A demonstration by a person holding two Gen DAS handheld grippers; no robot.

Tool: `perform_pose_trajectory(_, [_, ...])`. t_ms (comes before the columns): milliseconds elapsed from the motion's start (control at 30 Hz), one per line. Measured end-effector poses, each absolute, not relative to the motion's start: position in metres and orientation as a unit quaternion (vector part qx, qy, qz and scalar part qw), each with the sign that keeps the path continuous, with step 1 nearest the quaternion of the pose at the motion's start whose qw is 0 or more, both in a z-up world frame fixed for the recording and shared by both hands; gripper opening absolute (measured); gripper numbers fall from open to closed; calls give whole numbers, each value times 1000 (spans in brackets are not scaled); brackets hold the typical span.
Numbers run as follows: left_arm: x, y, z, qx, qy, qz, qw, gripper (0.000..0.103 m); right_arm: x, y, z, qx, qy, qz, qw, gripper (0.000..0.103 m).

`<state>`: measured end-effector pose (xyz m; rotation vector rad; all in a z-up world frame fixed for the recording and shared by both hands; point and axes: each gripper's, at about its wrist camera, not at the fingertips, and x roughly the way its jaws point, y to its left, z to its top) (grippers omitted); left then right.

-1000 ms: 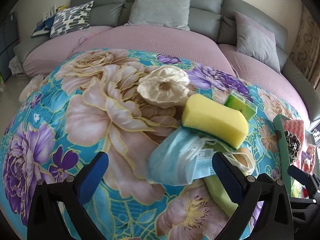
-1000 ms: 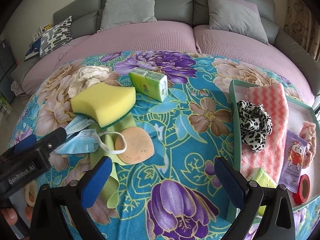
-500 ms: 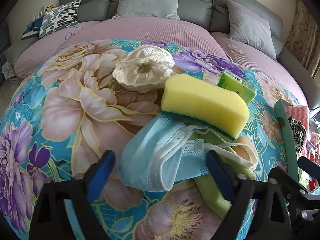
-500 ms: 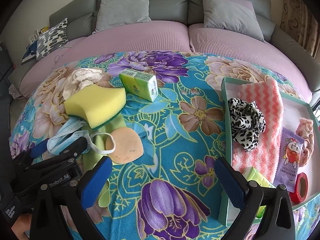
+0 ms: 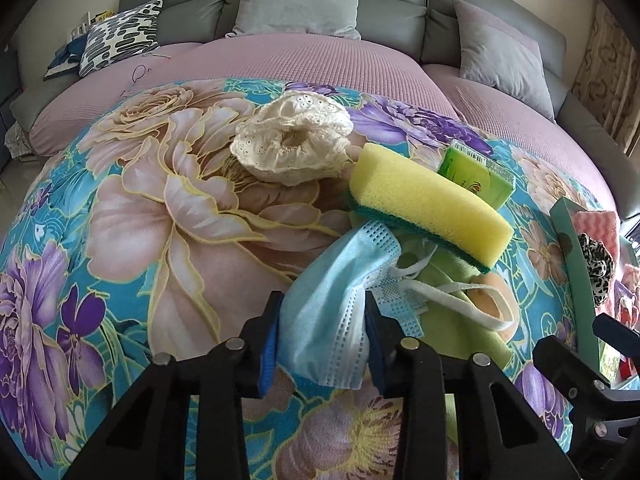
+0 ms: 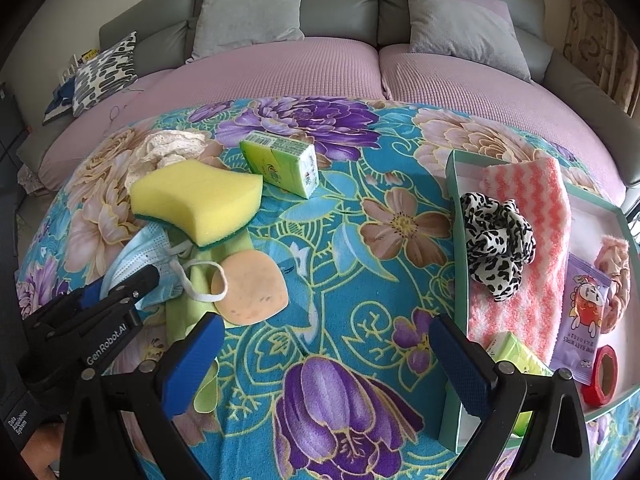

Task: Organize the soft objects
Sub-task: 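Grasp the blue face mask with the left gripper while the right grasps the tan round sponge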

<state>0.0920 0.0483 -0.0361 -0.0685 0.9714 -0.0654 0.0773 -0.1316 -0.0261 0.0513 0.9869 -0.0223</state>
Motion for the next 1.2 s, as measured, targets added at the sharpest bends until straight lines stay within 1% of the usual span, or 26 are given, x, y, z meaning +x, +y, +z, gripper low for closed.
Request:
perform_pose_trajectory(133, [92, 50, -35, -38, 468, -34, 882, 29, 78, -132, -27, 24, 475, -10, 880, 103])
perform_pose_trajectory(333, [89, 54, -29, -45, 462, -39, 885, 25, 78, -132, -28, 25, 476, -11, 879, 103])
perform_pose_trajectory(700, [86, 67, -17, -61, 450, -22, 891, 23, 84, -128, -39, 17, 472, -3, 882, 103])
perform_pose_trajectory(1000, [86, 82, -15, -79, 451, 4, 889, 23, 88, -109, -45, -23, 471, 10, 882, 103])
perform_pose_trajectory(1200, [86, 87, -16, -82, 454, 13, 887, 23, 92, -98, -49, -31, 465, 21, 884, 103])
